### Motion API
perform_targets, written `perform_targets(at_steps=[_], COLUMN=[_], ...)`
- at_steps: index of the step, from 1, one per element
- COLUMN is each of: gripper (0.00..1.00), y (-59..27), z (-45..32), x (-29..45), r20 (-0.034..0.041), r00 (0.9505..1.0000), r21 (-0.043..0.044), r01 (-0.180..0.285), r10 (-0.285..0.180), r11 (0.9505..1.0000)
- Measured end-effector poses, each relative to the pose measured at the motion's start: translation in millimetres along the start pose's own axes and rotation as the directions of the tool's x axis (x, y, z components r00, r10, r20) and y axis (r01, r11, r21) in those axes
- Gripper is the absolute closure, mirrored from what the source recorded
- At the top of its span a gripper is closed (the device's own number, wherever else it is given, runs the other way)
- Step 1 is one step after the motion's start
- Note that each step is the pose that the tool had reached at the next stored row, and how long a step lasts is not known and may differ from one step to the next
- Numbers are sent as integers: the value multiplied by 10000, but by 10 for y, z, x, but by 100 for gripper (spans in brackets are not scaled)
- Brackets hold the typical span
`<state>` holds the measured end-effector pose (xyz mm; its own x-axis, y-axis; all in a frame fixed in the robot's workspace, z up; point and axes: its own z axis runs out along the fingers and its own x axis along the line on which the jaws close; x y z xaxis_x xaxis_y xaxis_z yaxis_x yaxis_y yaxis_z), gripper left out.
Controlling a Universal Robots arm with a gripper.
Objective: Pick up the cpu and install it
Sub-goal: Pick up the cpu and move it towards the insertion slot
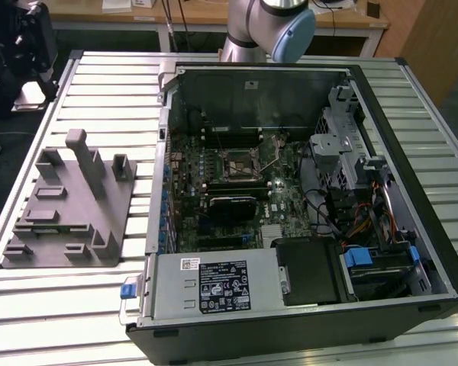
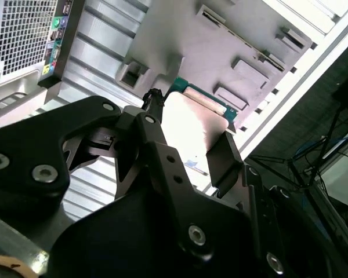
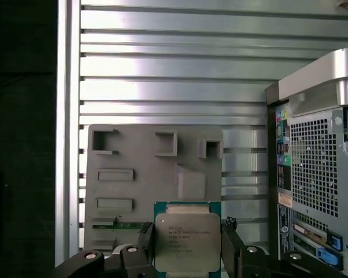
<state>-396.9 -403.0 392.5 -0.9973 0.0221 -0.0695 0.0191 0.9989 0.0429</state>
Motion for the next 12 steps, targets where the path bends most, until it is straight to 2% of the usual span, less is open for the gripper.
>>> perform_targets(at_steps=[12], gripper=[46], y=[10], z=[22], x=[-307], r20=[0], r00=[10000], r21=[0], r01=[0], r10=[0], r11=[10000])
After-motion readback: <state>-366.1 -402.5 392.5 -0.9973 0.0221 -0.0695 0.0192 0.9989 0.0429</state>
